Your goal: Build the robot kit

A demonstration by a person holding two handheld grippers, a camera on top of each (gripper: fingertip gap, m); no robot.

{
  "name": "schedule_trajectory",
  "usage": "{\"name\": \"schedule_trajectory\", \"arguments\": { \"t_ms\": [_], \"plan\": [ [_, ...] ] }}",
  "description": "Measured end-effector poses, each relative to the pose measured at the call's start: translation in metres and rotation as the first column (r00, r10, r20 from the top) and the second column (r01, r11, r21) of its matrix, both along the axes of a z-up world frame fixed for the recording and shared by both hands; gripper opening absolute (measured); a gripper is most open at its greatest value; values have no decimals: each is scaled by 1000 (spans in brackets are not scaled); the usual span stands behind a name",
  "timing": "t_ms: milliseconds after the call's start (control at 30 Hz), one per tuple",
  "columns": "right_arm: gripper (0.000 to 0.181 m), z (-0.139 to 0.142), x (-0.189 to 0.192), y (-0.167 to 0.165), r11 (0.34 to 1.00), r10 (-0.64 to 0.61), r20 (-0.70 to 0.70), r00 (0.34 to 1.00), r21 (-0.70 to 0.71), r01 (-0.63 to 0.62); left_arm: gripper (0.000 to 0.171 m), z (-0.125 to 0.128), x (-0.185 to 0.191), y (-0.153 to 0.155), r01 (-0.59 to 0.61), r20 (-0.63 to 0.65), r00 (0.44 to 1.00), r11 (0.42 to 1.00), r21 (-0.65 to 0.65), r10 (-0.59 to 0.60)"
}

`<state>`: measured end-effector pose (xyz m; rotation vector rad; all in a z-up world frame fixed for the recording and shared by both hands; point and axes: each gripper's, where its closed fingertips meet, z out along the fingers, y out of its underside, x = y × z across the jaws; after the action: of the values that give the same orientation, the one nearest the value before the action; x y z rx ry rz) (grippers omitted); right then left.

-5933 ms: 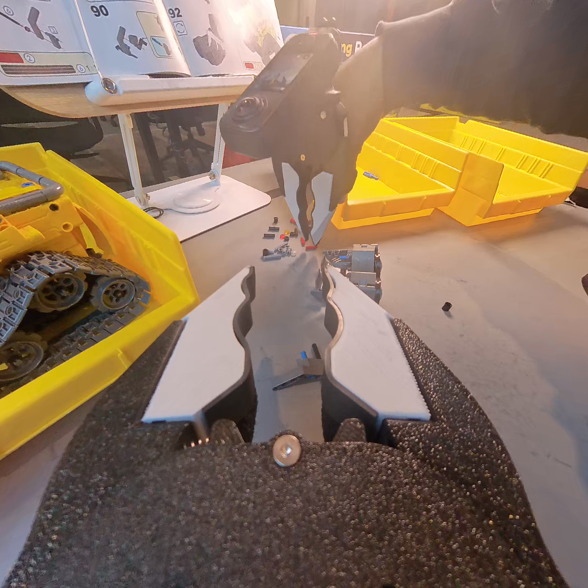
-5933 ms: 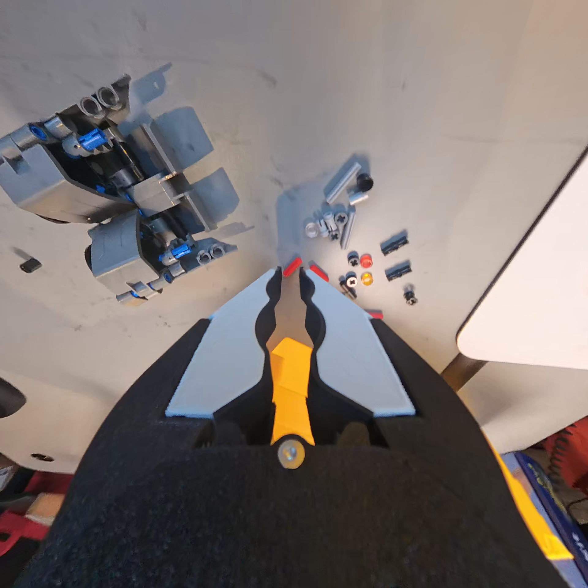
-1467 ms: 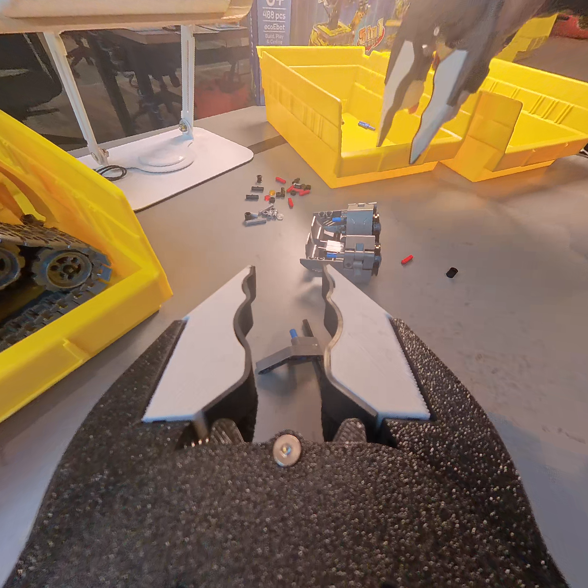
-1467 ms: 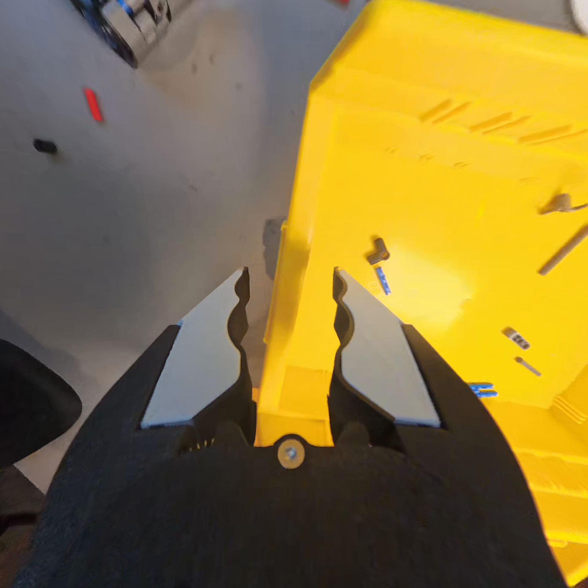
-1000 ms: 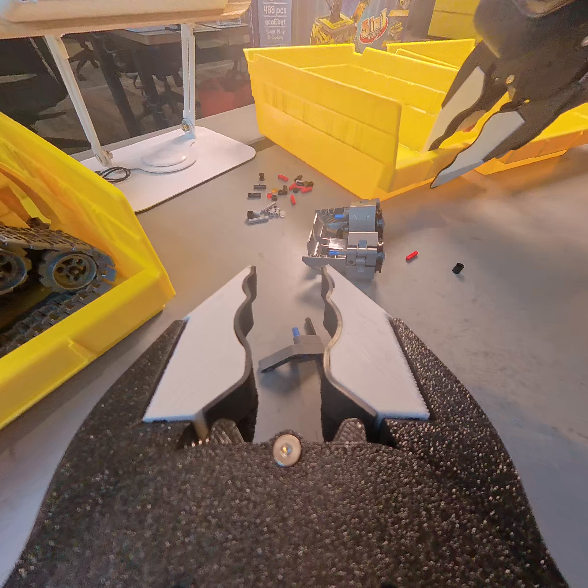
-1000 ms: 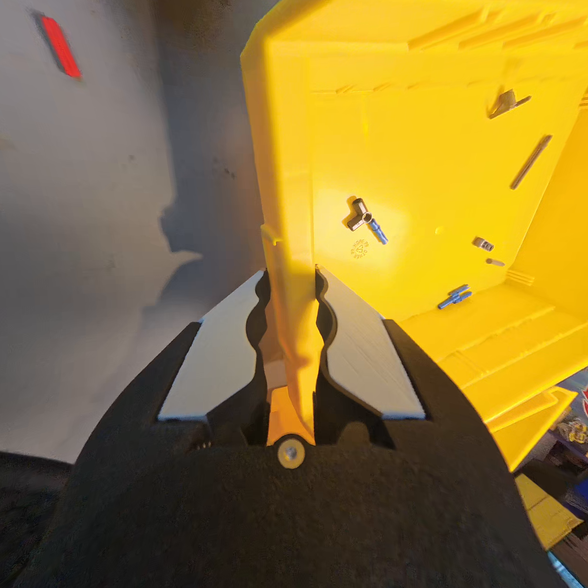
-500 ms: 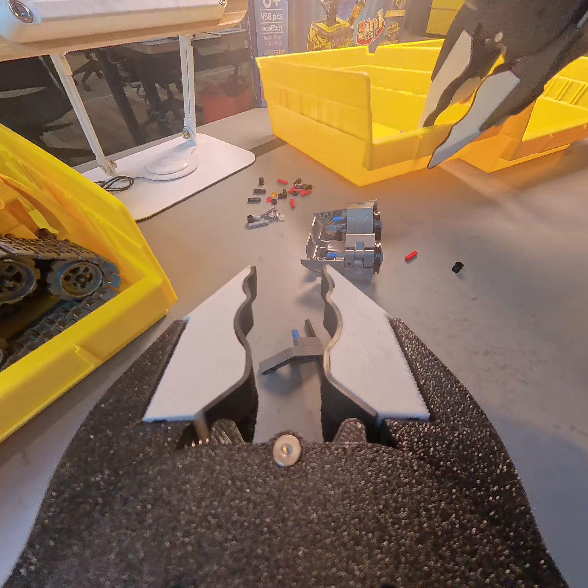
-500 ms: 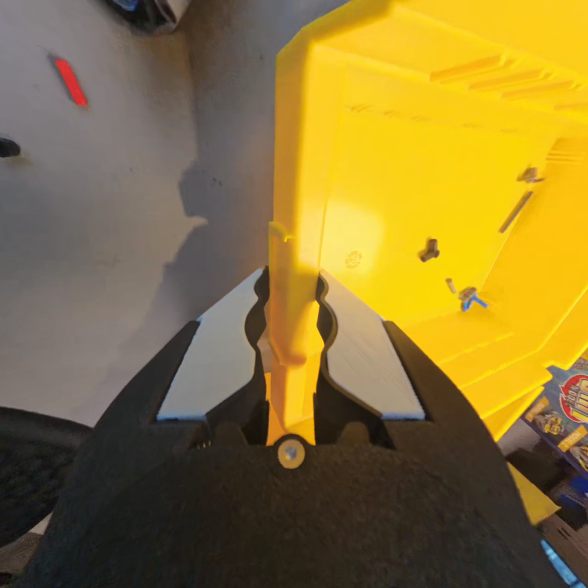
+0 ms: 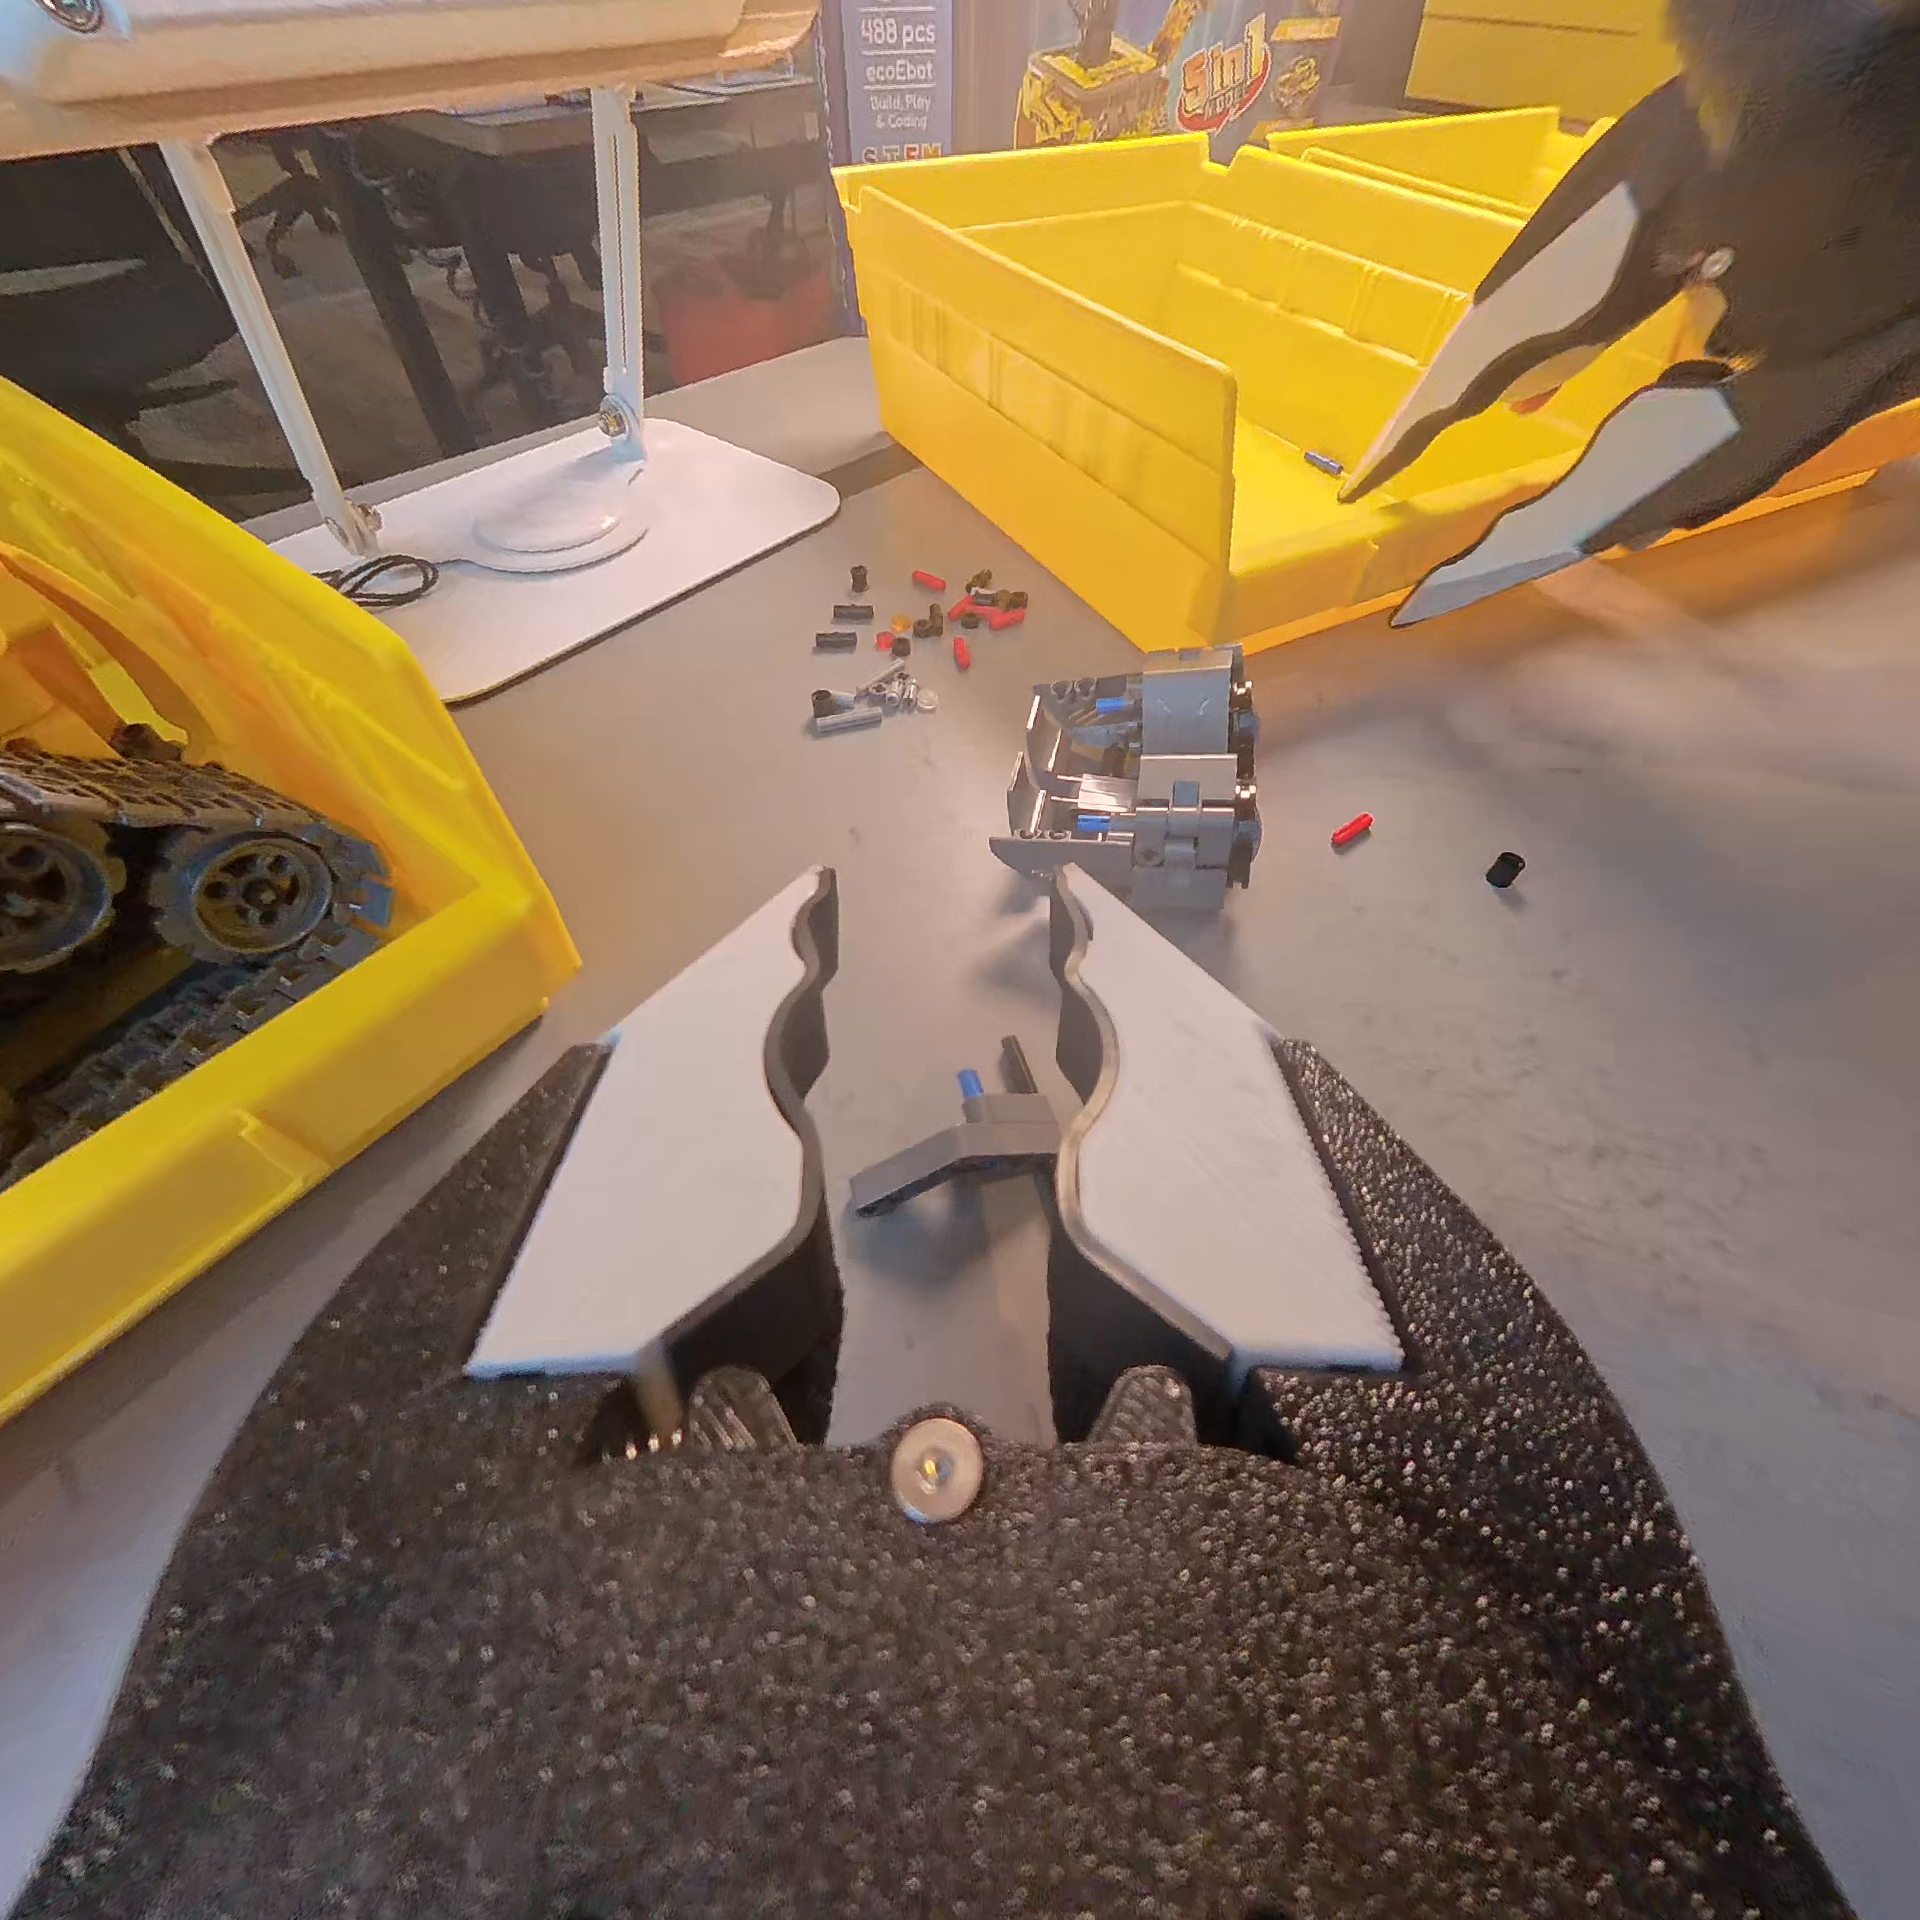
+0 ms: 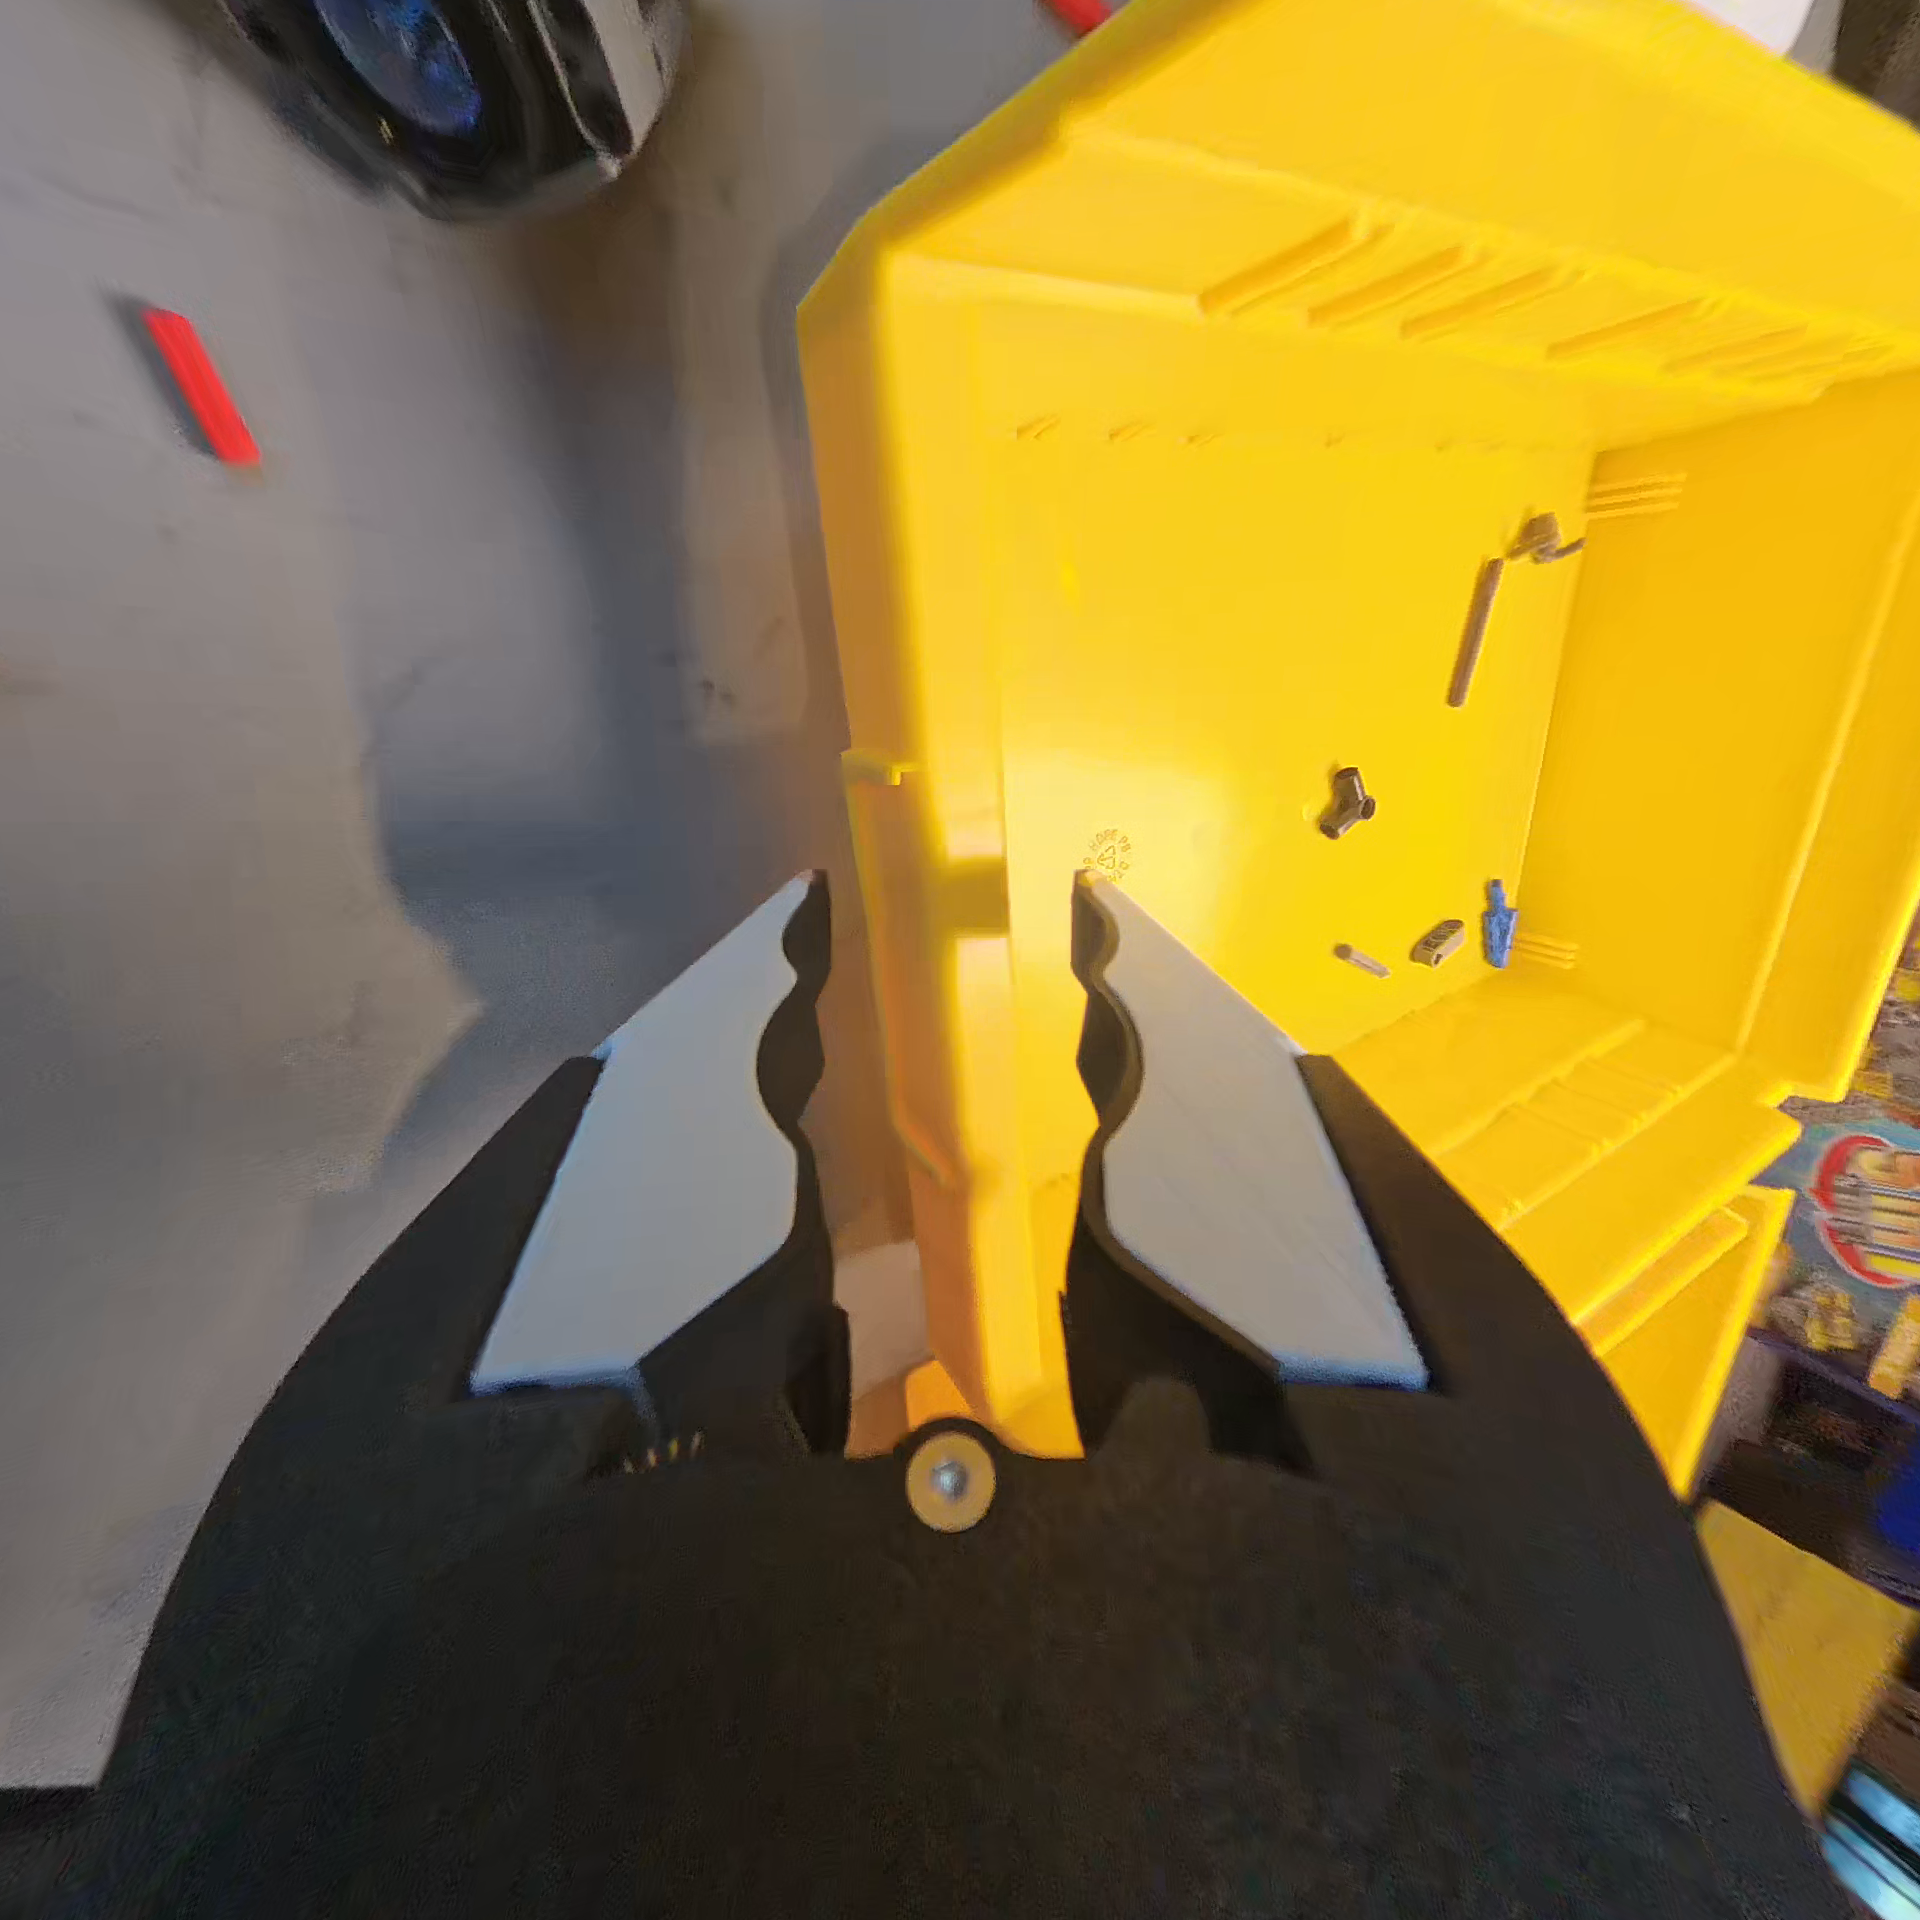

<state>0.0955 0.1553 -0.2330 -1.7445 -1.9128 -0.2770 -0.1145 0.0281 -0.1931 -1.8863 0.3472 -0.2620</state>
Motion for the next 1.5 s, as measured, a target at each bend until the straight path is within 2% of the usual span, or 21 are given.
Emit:
{"name": "schedule_trajectory", "arguments": {
  "t_ms": [67,133,267,367,433,500,567,700,767,833,867,1133,1267,1500],
  "plan": [
    [56,19,-6,-10,996,-39,-195,980,-89,22,40,0,-1,0,-4,4,1000,1000,-1,4],
    [66,48,-6,-13,986,-102,-411,906,-163,37,40,0,-2,1,-5,10,1000,1000,-2,5],
    [73,119,30,3,985,-171,-750,639,-153,85,40,-1,-2,1,-5,13,1000,1000,-5,5],
    [72,153,87,25,966,-225,-857,464,-133,222,40,-1,-2,1,-8,14,1000,1000,-2,8],
    [71,162,125,37,942,-254,-883,394,-132,310,40,-1,-3,2,-11,11,1000,1000,-3,11],
    [70,164,157,46,914,-268,-893,362,-117,390,40,-2,-3,2,-13,5,1000,1000,-4,13],
    [67,164,184,54,883,-289,-894,342,-111,455,40,-2,-3,2,-17,-1,1000,1000,-6,17],
    [46,159,222,68,833,-328,-884,335,-104,543,40,-3,-4,3,-31,-15,999,999,-7,31],
    [31,156,232,74,824,-337,-875,348,-95,558,41,-4,-4,4,-38,-22,999,999,-8,37],
    [2,155,239,80,817,-337,-866,369,-75,571,41,-4,-4,4,-44,-29,999,999,-9,44],
    [0,155,243,82,814,-336,-864,376,-65,577,41,-5,-4,4,-46,-33,998,999,-10,46],
    [0,149,269,102,755,-419,-832,362,-98,648,40,-6,-5,4,-60,-49,997,998,-12,59],
    [10,145,273,114,735,-457,-805,379,-102,670,40,-7,-4,4,-56,-53,997,998,-16,55],
    [17,136,241,148,775,-490,-749,446,-140,616,40,-6,-5,3,-56,-43,998,998,-15,55]
  ]
}}
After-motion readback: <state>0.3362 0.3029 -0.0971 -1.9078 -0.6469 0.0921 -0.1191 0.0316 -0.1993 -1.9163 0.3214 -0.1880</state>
